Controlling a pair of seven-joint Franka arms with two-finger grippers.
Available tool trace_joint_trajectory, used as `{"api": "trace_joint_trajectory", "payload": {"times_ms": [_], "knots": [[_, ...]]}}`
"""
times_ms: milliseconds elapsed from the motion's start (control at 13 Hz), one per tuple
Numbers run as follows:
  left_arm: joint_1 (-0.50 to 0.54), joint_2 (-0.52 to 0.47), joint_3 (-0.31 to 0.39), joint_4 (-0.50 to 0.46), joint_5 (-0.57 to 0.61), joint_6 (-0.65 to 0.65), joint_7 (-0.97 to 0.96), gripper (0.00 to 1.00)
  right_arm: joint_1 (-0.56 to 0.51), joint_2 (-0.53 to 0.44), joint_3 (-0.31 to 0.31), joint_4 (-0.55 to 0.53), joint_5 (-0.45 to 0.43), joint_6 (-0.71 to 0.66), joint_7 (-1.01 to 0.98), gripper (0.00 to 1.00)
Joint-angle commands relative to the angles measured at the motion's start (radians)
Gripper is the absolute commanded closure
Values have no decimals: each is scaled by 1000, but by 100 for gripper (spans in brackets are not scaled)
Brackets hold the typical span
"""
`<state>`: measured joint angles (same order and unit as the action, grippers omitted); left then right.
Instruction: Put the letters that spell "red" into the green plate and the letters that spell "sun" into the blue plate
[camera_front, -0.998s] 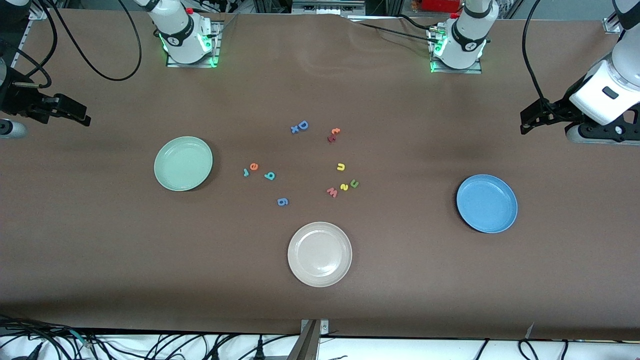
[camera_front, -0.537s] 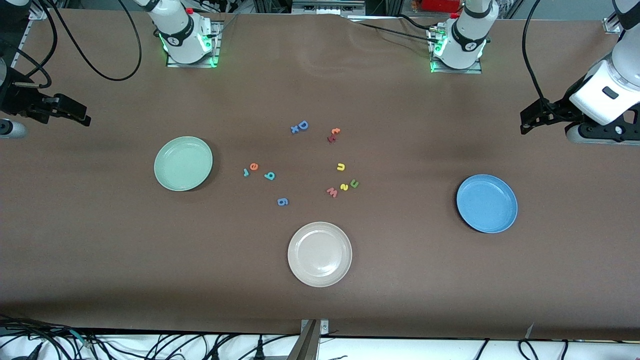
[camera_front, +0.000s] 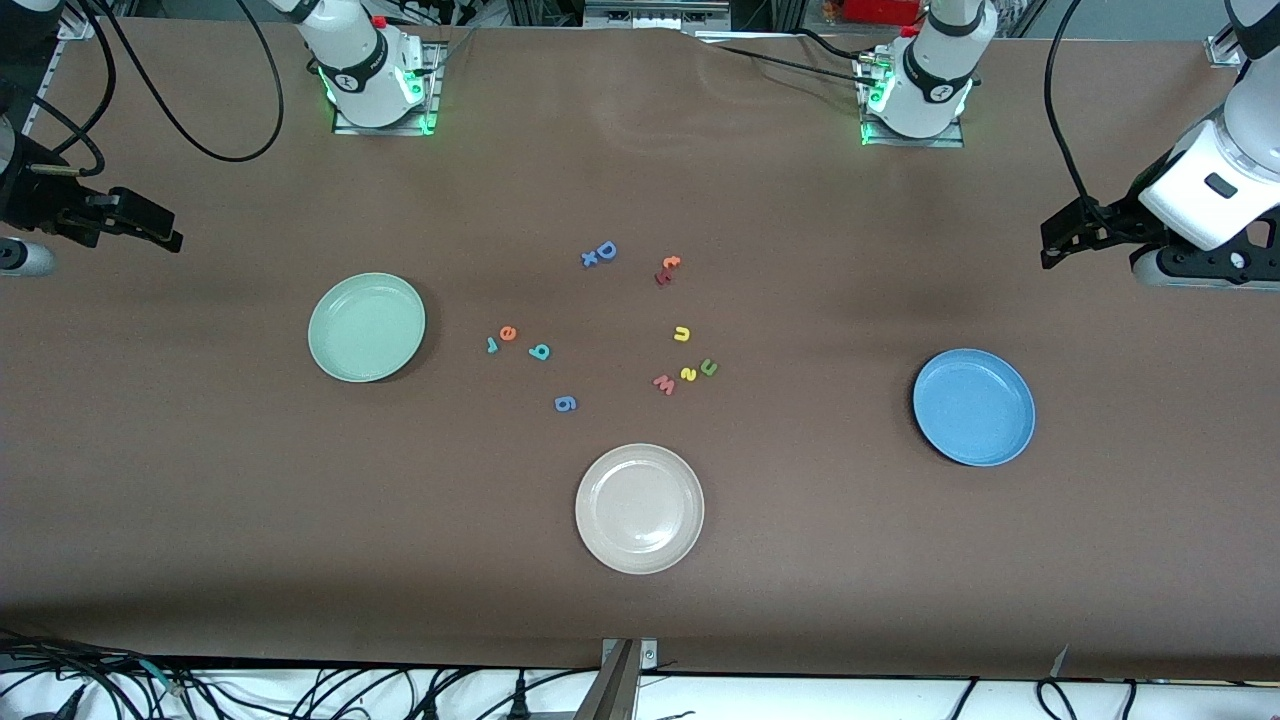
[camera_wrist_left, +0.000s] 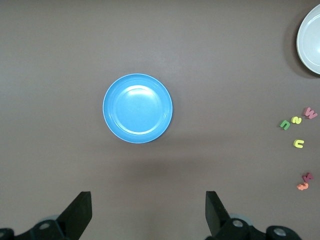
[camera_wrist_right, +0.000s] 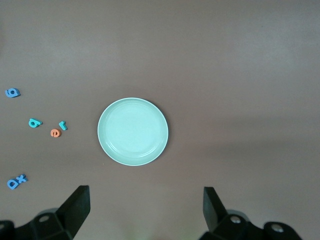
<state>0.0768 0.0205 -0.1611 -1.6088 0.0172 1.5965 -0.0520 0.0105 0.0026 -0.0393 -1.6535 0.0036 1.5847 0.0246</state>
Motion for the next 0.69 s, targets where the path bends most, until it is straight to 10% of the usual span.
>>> {"api": "trace_joint_trajectory", "payload": {"times_ms": [0, 614], "knots": [[3, 4, 0, 15, -23, -7, 24, 0, 5, -6, 1, 11, -5, -17, 3, 0], [4, 4, 2, 15, -23, -7, 38, 0, 5, -6, 1, 11, -5, -17, 3, 0]]}}
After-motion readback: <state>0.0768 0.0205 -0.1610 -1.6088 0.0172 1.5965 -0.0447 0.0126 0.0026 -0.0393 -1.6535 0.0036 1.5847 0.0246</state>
